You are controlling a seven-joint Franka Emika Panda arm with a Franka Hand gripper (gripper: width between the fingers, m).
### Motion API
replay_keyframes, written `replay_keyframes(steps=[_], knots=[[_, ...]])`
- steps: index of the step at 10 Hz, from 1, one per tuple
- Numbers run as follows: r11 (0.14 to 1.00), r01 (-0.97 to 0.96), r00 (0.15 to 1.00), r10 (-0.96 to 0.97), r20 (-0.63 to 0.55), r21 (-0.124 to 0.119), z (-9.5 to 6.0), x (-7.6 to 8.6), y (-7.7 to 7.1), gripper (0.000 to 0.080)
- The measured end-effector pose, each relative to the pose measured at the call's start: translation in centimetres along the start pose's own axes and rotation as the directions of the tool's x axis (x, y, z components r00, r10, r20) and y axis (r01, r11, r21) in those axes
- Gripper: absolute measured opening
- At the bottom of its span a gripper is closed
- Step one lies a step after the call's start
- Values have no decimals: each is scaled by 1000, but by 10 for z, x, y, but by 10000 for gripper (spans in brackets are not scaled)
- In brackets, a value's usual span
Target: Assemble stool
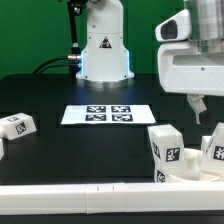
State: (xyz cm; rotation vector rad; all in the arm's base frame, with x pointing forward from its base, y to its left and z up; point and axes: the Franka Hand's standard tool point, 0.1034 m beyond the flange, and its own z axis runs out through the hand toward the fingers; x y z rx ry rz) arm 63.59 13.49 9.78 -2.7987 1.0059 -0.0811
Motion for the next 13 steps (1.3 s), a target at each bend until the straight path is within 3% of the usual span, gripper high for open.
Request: replay_keyframes(steps=[1, 4, 6, 7, 8, 9, 11, 13], knots=[[979, 203, 979, -203, 2, 3, -1, -5, -5, 649], [910, 415, 910, -415, 3, -5, -1, -5, -4, 649], [819, 574, 819, -574, 3, -25, -1, -2, -2, 649], [648, 760, 649, -761, 12, -55, -3, -1, -2, 649], [510, 858, 513, -857, 46, -58, -3, -2, -2, 649], [425, 903, 428, -902, 59, -60, -2, -2, 0, 649], [366, 929, 369, -927, 62, -59, -3, 1, 1, 649], [72, 994, 81, -990, 114, -80, 5, 10, 1, 649]])
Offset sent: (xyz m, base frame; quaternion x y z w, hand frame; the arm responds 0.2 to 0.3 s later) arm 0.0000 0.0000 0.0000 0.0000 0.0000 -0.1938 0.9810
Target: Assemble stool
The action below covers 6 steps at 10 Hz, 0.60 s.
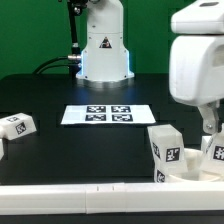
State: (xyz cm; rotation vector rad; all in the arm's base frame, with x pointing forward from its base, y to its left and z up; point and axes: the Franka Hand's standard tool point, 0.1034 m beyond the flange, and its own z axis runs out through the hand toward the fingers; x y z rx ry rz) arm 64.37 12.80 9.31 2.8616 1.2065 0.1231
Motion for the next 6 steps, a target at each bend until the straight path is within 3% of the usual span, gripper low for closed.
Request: replay_keyframes(steps=[1, 3, 5, 6], knots=[[990, 141, 990, -141, 25, -5, 6, 0, 3, 649], [994, 107, 994, -107, 11, -21, 20, -1, -1, 649], [997, 70, 997, -70, 10, -22, 19, -2, 1, 606], [1000, 18, 1000, -18, 9, -21, 19, -2, 1, 427]])
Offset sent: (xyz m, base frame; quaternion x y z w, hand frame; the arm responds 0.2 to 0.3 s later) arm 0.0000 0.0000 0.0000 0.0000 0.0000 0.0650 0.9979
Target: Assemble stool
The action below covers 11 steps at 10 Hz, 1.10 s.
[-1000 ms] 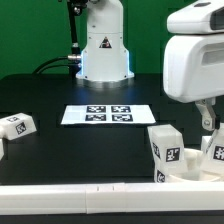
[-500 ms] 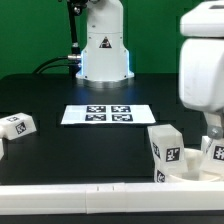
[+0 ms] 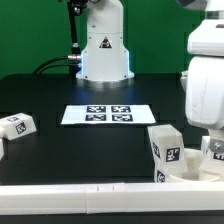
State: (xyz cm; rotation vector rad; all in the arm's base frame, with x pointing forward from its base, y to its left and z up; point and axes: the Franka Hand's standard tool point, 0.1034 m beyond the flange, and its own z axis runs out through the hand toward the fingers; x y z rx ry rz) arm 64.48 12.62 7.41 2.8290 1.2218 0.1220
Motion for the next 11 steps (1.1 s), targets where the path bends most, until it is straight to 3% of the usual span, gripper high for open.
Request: replay_keyframes(steps=[1, 4, 6, 9, 10, 11], knots=[[995, -97, 995, 97, 0, 0, 0, 0, 0, 332], [917, -400, 917, 400, -4, -4, -2, -3, 7, 333], [768, -640, 768, 640, -22, 1, 1, -3, 6, 333], [663, -748, 663, 748, -26, 0, 1, -4, 8, 334], [585, -811, 584, 811, -25, 2, 1, -5, 8, 334], [408, -913, 408, 913, -25, -2, 2, -8, 8, 334]])
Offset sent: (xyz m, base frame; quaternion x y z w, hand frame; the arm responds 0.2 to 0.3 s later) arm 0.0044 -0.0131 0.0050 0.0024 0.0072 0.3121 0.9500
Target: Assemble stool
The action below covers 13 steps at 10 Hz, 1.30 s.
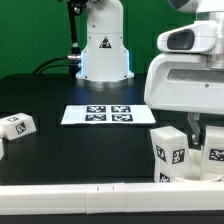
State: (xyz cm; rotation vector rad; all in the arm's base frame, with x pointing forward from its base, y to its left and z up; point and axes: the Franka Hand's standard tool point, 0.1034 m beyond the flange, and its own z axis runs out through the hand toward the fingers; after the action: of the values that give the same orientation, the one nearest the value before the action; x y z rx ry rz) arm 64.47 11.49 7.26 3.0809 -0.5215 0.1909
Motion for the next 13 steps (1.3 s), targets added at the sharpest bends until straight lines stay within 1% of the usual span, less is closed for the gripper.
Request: replay_keyframes(steps=[1, 2, 3, 4, 6, 7, 8, 9, 10, 11, 12, 13], knots=[[966, -259, 966, 259, -16, 11, 1, -2, 5, 334], [905, -424, 906, 424, -10, 27, 1, -2, 8, 334], [861, -507, 862, 507, 4, 34, 1, -1, 10, 334], [844, -535, 845, 535, 6, 31, 1, -2, 10, 334], [782, -623, 782, 623, 13, 26, 1, -2, 12, 334], [719, -694, 720, 694, 22, 25, 1, -3, 13, 335], [528, -849, 528, 847, 53, 26, 2, -6, 14, 335], [356, -934, 357, 930, 80, 33, 2, -7, 15, 335], [261, -964, 265, 958, 107, 49, 3, -6, 16, 335], [197, -980, 200, 973, 117, 41, 3, -7, 16, 335], [197, -980, 200, 973, 117, 40, 3, -7, 16, 335], [202, -979, 205, 972, 116, 40, 3, -8, 16, 424]])
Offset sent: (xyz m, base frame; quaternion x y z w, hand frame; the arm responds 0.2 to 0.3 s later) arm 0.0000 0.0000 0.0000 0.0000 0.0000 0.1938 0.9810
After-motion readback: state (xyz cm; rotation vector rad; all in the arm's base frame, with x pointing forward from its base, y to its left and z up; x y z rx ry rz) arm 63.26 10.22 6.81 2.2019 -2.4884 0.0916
